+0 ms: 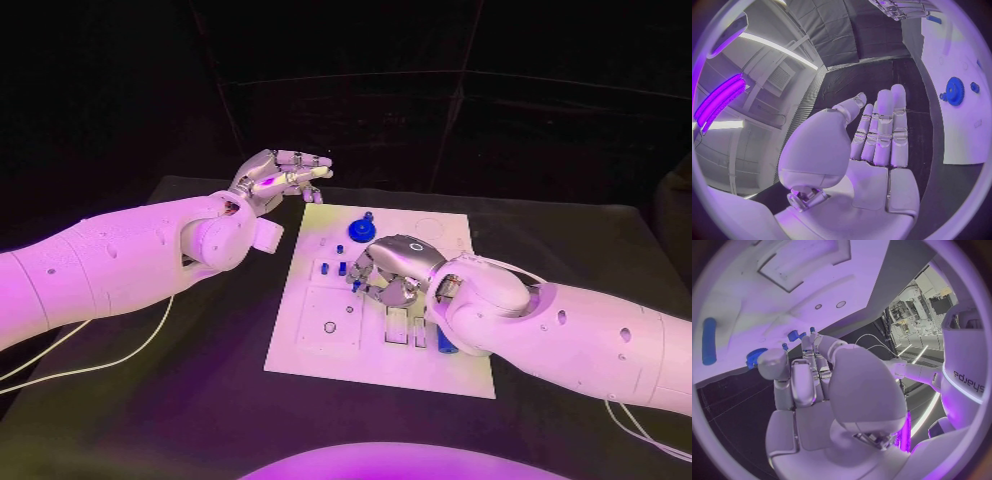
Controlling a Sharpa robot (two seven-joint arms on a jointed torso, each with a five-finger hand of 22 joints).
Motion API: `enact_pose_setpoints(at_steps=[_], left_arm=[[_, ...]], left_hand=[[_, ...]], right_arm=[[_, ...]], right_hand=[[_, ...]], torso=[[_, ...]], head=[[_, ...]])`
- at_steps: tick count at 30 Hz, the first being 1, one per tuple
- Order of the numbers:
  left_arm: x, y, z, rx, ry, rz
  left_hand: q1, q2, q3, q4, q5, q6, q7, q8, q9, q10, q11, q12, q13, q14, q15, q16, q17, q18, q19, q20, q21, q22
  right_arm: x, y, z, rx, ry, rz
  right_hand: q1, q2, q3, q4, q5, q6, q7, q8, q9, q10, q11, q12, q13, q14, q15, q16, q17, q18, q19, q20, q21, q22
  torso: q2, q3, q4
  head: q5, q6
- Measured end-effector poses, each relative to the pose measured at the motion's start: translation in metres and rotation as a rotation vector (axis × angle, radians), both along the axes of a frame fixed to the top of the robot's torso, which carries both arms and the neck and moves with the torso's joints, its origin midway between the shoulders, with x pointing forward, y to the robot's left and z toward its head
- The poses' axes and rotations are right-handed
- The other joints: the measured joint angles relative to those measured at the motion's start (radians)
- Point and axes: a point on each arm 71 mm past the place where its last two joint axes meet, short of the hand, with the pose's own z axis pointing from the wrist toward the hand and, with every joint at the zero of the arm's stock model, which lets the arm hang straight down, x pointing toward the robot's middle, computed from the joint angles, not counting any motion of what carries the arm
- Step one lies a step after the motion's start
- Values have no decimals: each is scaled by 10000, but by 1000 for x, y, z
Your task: Assemble the parts on the task board
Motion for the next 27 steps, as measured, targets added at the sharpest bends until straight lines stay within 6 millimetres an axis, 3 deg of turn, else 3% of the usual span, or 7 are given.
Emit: enact_pose_setpoints(at_steps=[27], left_arm=[[1, 0, 0, 4, 4, 8]], left_hand=[[0, 0, 0, 0, -2, -71, 0, 41, 1, -71, 2, 61, 1, -36, 37, 0, -41, -3, 1, -1, -40, -24]], right_arm=[[-8, 10, -18, -544, 197, 454]], right_hand=[[-114, -24, -20, -20, -138, -38, 36, -11, -11, -38, 38, -34, -8, 0, 0, 39, 6, 0, -1, 0, 38, 37]], torso=[[-7, 2, -16]], head=[[86, -91]])
